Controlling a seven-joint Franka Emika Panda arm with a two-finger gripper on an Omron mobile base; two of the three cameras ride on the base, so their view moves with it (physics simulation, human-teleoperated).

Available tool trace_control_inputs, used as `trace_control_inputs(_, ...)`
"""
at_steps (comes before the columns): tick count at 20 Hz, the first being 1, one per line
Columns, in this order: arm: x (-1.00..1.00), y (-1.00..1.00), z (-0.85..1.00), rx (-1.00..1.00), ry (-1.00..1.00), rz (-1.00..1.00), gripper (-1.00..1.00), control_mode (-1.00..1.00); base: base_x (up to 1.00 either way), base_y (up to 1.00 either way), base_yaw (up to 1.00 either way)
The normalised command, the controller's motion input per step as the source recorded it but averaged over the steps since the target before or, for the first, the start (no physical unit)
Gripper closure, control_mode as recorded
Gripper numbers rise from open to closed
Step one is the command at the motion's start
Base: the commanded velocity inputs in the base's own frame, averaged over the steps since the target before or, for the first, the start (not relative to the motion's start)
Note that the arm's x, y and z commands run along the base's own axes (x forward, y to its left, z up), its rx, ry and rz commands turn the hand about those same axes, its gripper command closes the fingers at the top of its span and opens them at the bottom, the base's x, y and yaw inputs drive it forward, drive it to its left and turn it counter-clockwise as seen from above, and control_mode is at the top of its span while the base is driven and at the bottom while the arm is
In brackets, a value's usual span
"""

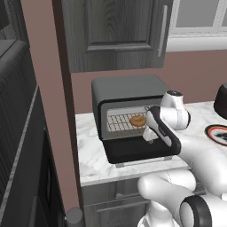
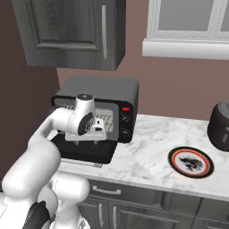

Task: Pick up the bagel from the plate, place it on the toaster oven rack, close the door, and set the timer.

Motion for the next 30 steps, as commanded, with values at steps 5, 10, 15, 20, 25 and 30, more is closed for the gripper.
trace_control_inputs(5,0.48,0.0,-0.32,0.02,0.03,-0.07,-1.0,-1.0,0.0,0.0,0.0)
trace_control_inputs(10,0.43,0.0,-0.27,0.03,0.02,-0.06,-1.0,-1.0,0.0,0.0,0.0)
trace_control_inputs(15,0.5,0.0,-0.09,0.03,0.0,-0.03,-1.0,-1.0,0.0,0.0,0.0)
trace_control_inputs(20,0.58,0.0,-0.01,0.03,0.0,-0.01,-1.0,-1.0,0.0,0.0,0.0)
trace_control_inputs(25,0.58,0.0,0.0,0.03,0.0,0.0,-1.0,-1.0,0.0,0.0,0.0)
trace_control_inputs(30,0.31,0.0,0.0,0.03,0.0,0.0,-1.0,-1.0,0.0,0.0,0.0)
